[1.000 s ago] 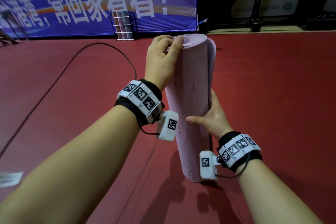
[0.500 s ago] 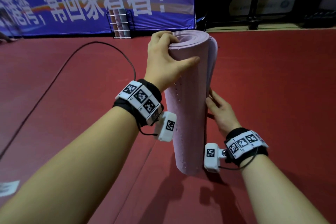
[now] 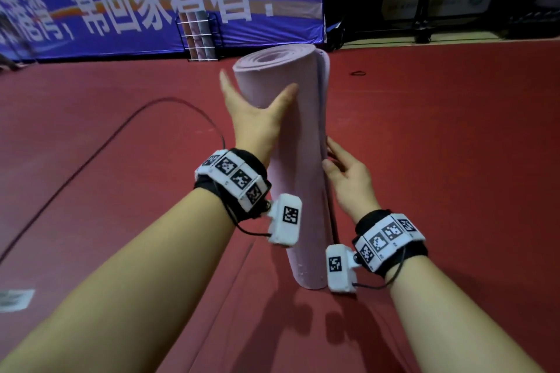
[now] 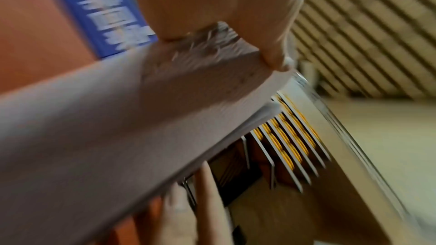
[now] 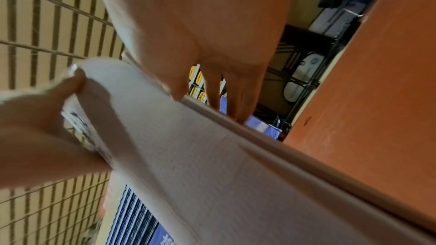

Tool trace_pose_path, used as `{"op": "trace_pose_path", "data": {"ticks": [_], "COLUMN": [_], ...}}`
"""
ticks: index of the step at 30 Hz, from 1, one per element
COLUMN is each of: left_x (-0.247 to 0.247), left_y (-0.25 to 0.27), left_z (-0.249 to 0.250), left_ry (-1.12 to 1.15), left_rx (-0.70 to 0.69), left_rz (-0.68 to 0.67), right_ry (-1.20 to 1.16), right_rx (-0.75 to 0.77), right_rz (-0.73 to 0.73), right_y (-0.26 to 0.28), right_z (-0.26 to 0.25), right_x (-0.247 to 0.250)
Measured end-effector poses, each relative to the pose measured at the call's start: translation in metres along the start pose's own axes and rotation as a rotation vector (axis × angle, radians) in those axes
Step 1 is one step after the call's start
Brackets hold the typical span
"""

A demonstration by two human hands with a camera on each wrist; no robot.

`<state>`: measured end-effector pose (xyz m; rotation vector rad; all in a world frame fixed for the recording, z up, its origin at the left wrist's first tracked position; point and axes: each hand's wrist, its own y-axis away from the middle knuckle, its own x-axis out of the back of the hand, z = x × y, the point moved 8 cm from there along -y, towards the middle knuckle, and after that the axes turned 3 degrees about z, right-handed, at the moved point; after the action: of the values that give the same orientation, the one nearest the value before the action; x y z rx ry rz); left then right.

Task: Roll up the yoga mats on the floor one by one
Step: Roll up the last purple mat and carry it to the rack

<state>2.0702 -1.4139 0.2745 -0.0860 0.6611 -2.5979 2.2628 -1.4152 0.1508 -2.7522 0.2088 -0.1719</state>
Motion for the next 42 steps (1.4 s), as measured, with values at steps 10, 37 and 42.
{"op": "trace_pose_path", "data": {"ticks": [10,37,42], "left_x": [0.023,0.04,0.045], "left_y": [-0.006,-0.031,-0.024], "left_z": [-0.059,-0.096,-0.066], "left_ry": [0.116,-0.104,-0.127], "left_rx": [0.181,0.129,0.321], "left_rz": [-0.047,-0.057,-0.112], "right_ry": [0.038,0.017,-0.003], "right_rx": [0.103,-0.073,-0.224], "right_rz": [-0.051,-0.058,-0.094], "right_y": [-0.004,-0.018,-0.02], "right_z": [-0.013,-0.004,-0.048], "right_x": [-0.021,-0.071,-0.079]}}
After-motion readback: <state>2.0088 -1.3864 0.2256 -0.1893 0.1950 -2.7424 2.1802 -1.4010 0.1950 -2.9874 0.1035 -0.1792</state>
